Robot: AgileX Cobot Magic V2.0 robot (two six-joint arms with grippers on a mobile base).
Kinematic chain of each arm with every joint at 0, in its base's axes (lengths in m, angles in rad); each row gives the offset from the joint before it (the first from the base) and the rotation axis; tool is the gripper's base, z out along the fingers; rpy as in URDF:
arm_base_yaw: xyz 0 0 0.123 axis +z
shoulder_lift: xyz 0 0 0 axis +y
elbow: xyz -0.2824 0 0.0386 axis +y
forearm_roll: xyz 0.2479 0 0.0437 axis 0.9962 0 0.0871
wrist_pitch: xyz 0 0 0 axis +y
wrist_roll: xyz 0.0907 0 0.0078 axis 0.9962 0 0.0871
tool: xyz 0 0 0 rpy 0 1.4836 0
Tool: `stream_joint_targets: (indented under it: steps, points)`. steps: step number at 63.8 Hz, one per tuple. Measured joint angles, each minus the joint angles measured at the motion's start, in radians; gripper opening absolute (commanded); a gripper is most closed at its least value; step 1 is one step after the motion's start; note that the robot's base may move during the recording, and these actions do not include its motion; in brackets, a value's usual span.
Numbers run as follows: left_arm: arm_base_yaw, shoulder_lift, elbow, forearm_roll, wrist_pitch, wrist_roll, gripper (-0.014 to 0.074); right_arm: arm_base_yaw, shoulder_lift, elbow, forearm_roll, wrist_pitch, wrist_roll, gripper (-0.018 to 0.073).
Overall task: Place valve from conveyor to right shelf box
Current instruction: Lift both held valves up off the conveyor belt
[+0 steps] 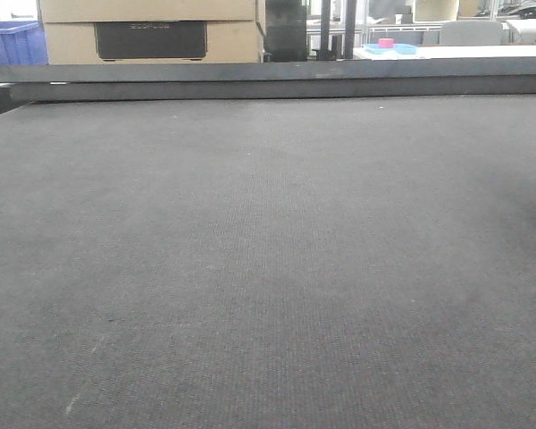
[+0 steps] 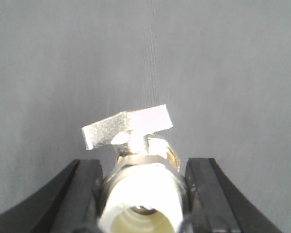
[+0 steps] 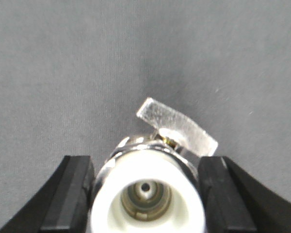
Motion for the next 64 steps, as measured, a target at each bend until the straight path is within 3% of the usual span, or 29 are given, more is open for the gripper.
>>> stream_joint_targets:
  steps: [20, 41, 52, 64]
  points:
    - [0.0, -0.244, 0.132, 0.0, -0.187, 0.0, -0.0111, 0.0, -0.286, 0.191, -0.056, -0.229, 0.0, -0.0167]
    - [0.0, -0.364, 0.145, -0.002, -0.308, 0.0, -0.0111, 0.0, -0.5, 0.22, -0.062, -0.432, 0.0, -0.0167]
    - [0.0, -0.388, 0.145, -0.002, -0.399, 0.0, -0.0111, 0.0, -0.528, 0.22, -0.062, -0.456, 0.0, -0.0167]
    - [0.0, -0.388, 0.145, -0.002, -0.407, 0.0, -0.0111, 0.0, -0.528, 0.224, -0.064, -0.456, 0.0, -0.0167]
